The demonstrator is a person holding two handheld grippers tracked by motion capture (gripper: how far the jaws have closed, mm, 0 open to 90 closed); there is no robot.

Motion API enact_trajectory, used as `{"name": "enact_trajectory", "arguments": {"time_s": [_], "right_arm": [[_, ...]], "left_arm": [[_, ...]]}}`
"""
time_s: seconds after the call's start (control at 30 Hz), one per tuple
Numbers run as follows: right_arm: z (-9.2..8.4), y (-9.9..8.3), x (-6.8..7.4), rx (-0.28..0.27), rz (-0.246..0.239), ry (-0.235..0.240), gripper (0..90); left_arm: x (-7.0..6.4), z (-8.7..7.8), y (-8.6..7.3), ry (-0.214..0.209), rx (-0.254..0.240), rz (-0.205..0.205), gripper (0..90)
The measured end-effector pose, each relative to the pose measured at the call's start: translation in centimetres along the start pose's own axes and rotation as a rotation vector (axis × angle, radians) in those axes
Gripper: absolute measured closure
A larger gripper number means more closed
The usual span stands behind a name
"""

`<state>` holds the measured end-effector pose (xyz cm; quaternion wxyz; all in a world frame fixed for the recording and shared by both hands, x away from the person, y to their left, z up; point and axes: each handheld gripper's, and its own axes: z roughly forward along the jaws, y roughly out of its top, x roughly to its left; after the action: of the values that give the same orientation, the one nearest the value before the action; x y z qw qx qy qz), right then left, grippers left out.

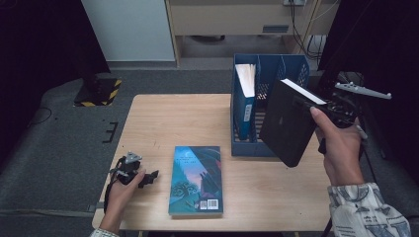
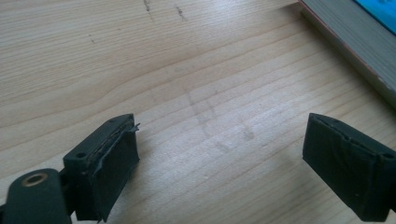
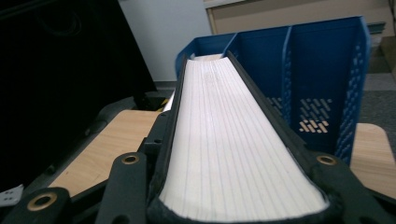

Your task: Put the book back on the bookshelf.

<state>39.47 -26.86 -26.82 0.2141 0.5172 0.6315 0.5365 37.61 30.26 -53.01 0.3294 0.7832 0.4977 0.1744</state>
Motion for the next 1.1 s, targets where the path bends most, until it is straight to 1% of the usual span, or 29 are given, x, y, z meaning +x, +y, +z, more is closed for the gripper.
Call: {"name": "enact_trajectory", "arguments": {"time_s": [0.07,0.13,0.23,0.3,0.37,0.57,0.73,0.9,1.1], "right_arm": [[0.2,0.2,-0.6,-0.006,0.009,-0.017,52.6],[0.3,0.4,-1.1,-0.010,0.013,-0.033,52.6],[0.4,0.7,-1.8,-0.012,0.006,-0.060,52.6],[0.4,0.9,-2.0,-0.012,0.005,-0.073,52.6],[0.5,1.0,-2.3,-0.013,0.002,-0.087,52.6],[0.7,1.1,-3.3,-0.013,0.008,-0.122,52.6],[1.2,1.6,-4.1,-0.007,-0.004,-0.152,52.7],[2.2,1.8,-5.2,-0.010,-0.003,-0.175,52.7],[3.6,1.7,-6.6,-0.010,0.018,-0.205,52.7]], "left_arm": [[0.2,0.1,0.0,0.004,-0.008,0.007,9.0],[0.3,0.2,0.0,0.014,-0.017,0.002,8.9],[0.2,0.3,-0.1,0.020,-0.017,0.015,7.3],[0.0,0.5,-0.2,0.028,-0.008,0.038,5.4],[-0.2,0.6,-0.3,0.033,-0.014,0.048,3.8],[-0.2,0.5,-0.4,0.033,-0.018,0.046,3.1],[-0.2,0.4,-0.5,0.034,-0.013,0.053,2.9],[-0.3,0.4,-0.5,0.035,-0.017,0.048,2.7],[-0.3,0.4,-0.5,0.035,-0.015,0.050,2.5]]}}
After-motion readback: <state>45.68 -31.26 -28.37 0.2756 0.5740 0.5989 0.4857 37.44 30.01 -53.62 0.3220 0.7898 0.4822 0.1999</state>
